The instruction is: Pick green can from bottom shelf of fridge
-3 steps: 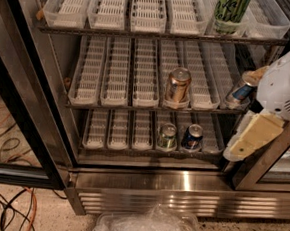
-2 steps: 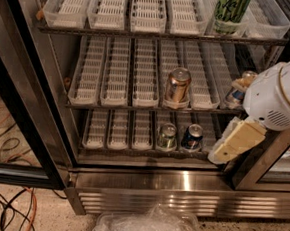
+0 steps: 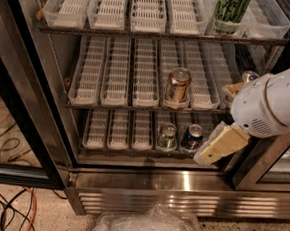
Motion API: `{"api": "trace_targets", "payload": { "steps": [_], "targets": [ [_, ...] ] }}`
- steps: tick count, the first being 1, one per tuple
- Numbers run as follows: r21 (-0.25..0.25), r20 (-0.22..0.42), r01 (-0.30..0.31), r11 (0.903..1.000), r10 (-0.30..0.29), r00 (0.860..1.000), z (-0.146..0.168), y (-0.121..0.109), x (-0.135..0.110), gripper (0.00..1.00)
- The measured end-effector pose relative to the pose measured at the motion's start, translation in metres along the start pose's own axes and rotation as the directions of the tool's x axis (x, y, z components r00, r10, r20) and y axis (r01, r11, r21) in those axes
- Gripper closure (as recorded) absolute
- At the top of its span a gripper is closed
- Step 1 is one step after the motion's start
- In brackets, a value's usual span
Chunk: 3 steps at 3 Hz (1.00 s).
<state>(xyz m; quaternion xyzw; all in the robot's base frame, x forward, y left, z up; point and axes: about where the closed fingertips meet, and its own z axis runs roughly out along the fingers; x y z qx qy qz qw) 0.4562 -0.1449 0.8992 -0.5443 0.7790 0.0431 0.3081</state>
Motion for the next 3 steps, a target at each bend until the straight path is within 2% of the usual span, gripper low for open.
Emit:
{"api": "trace_targets", "payload": {
  "steps": [1, 2, 3],
  "targets": [
    [0.009, 0.002, -0.006, 0.9999, 0.006, 1.000, -0.001, -0.001, 0.000, 0.00],
    [0.031, 0.038, -0.050, 0.9982, 0.049, 0.998, 0.008, -0.001, 0.003, 0.00],
    [0.058, 0.112, -0.116, 0.9916, 0.109, 0.988, 0.026, 0.006, 0.007, 0.00]
  ]
}}
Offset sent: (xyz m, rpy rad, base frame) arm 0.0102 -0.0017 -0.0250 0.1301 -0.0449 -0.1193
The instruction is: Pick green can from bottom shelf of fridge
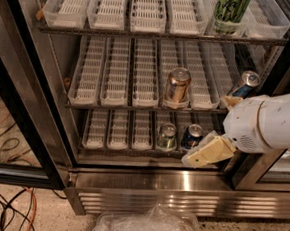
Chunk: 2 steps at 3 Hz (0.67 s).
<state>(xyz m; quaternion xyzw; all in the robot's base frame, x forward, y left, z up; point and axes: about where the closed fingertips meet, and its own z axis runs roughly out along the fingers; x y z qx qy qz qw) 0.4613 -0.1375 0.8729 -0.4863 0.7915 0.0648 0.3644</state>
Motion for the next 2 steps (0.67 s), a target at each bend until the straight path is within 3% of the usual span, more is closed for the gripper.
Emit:
{"api": "trace_targets", "payload": {
  "steps": [1, 2],
  "targets": [
    [0.029, 0.060, -0.036, 0.9989, 0.034, 0.998, 0.019, 0.007, 0.006, 0.00],
    [0.079, 0.156, -0.092, 0.9926, 0.079, 0.985, 0.062, 0.028, 0.016, 0.00]
  ]
}}
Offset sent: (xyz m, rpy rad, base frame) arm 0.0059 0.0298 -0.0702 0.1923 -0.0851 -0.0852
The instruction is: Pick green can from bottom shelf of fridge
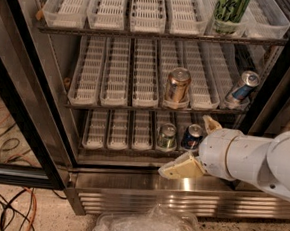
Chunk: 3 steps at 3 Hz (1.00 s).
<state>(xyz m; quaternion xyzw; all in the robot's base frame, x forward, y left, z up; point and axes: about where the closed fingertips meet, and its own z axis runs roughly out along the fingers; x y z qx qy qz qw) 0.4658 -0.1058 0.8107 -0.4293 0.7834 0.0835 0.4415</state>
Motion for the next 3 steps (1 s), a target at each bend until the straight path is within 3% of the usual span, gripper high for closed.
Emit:
{"api": "trace_targets", "payload": {
  "steps": [1, 3],
  "targets": [
    [0.000, -0.001, 0.003, 1.0000, -0.003, 1.000, 0.000, 0.000, -0.001, 0.00],
    [-0.054, -0.038, -0.033, 0.9980, 0.031, 0.999, 0.021, 0.035, 0.027, 0.00]
  ]
}}
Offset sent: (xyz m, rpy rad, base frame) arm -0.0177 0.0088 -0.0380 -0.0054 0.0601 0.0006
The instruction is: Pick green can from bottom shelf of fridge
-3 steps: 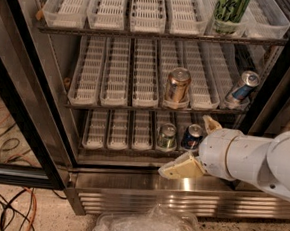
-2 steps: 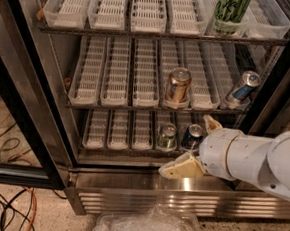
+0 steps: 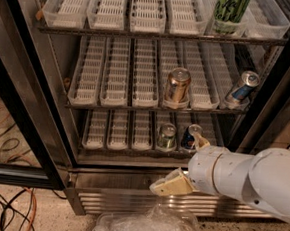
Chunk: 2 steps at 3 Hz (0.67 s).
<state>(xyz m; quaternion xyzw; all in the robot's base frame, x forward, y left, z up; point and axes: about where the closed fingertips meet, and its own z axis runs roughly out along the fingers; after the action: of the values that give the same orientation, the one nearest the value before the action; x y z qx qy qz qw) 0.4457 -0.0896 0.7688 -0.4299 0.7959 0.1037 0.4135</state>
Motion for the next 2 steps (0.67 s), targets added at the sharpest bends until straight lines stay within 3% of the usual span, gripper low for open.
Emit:
{"api": "trace_targets", "payload": {
  "steps": [1, 2],
  "targets": [
    [-0.015, -0.017, -0.044, 0.9989, 0.043, 0.999, 0.017, 0.021, 0.020, 0.00],
    [0.018, 0.016, -0.116, 0.9931, 0.116, 0.993, 0.037, 0.035, 0.041, 0.00]
  ]
}}
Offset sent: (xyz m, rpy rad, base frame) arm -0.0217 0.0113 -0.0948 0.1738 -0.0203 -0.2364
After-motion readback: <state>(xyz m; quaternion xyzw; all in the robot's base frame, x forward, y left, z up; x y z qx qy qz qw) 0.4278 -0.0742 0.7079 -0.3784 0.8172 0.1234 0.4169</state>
